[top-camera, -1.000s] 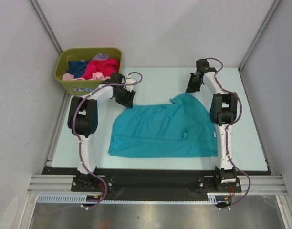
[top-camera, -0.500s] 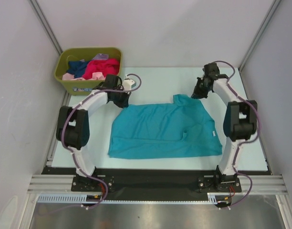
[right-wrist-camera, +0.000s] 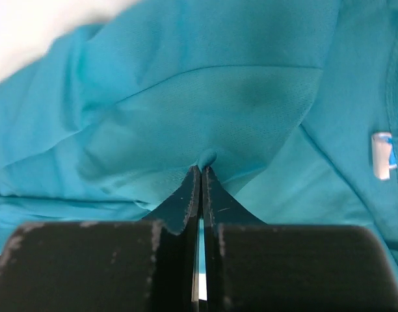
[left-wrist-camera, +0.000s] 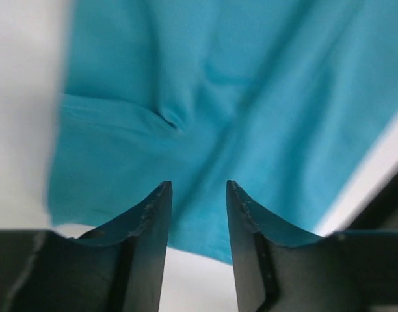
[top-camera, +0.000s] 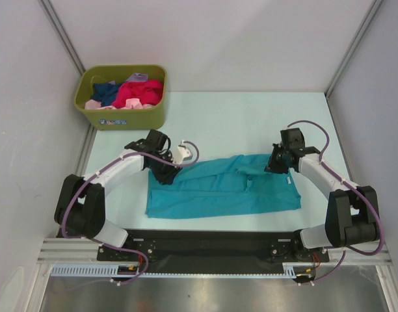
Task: Fold and stack the t-shirts
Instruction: Fold the tshirt
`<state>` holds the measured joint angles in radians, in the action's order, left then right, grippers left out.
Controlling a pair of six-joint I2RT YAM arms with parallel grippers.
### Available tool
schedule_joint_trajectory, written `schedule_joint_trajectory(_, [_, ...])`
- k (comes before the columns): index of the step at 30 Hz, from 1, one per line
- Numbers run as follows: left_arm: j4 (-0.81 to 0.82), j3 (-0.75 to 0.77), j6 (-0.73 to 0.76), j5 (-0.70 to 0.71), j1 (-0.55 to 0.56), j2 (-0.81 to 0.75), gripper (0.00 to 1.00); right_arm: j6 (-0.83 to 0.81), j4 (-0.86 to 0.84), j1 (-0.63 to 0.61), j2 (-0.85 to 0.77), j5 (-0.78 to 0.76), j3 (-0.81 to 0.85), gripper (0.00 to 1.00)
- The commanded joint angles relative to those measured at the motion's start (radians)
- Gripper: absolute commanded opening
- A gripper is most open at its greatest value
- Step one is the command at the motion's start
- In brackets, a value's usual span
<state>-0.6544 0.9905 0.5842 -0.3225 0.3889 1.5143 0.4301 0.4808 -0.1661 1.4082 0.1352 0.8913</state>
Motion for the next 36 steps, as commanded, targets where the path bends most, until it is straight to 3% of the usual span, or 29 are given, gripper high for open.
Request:
schedule_joint_trajectory(1, [-0.215,-0.047,0.132,-0.090,0.019,-0.104,0.46,0.018,-0.074,0.004,-0.066,-0.040,-0.050,0.00])
schedule_joint_trajectory(3, [-0.348,-0.056,0.187,-0.119,0.024,-0.114,0.51,0.013,-0.077,0.005,-0.080,-0.052,-0.064,0.00])
schedule_joint_trajectory(7, [-0.504,0.028,0.318,-0.168,0.013,-0.143,0.52,0.004,-0.077,0.013,-0.083,-0.054,-0.072,0.00])
schedule_joint_trajectory(8, [-0.486,0.086,0.293,-0.184,-0.019,-0.152,0.52,0.004,-0.079,0.013,-0.081,-0.055,-0.072,0.00])
schedule_joint_trajectory(9, [-0.358,0.109,0.245,-0.179,-0.040,-0.167,0.52,0.004,-0.080,0.014,-0.080,-0.055,-0.072,0.00])
schedule_joint_trajectory(10, [-0.258,0.125,0.088,-0.158,-0.060,-0.174,0.52,0.006,-0.084,0.016,-0.077,-0.055,-0.074,0.00])
schedule_joint_trajectory(11, [-0.059,0.119,0.007,-0.059,-0.077,-0.172,0.54,0.009,-0.090,0.014,-0.074,-0.055,-0.072,0.00])
schedule_joint_trajectory(14, [0.096,0.128,-0.121,0.054,-0.078,-0.100,0.54,0.018,-0.100,0.017,-0.060,-0.051,-0.068,0.00])
schedule_joint_trajectory(17, [0.081,0.197,-0.201,0.066,-0.078,0.090,0.54,0.015,-0.094,0.016,-0.051,-0.055,-0.058,0.00])
schedule_joint_trajectory(21, [0.059,0.235,-0.213,0.011,-0.071,0.185,0.54,-0.004,-0.079,0.016,-0.054,-0.071,-0.048,0.00])
schedule_joint_trajectory(25, [0.058,0.266,-0.216,0.036,-0.042,0.239,0.53,-0.004,-0.076,0.019,-0.049,-0.077,-0.049,0.00])
schedule_joint_trajectory(32, [0.072,0.246,-0.233,0.049,-0.038,0.281,0.34,0.001,-0.074,0.027,-0.057,-0.077,-0.054,0.00])
schedule_joint_trajectory(34, [0.067,0.231,-0.218,0.065,-0.038,0.279,0.35,-0.001,-0.074,0.036,-0.058,-0.075,-0.054,0.00])
schedule_joint_trajectory(36, [0.071,0.221,-0.202,0.094,-0.038,0.274,0.42,-0.002,-0.076,0.040,-0.060,-0.069,-0.055,0.00])
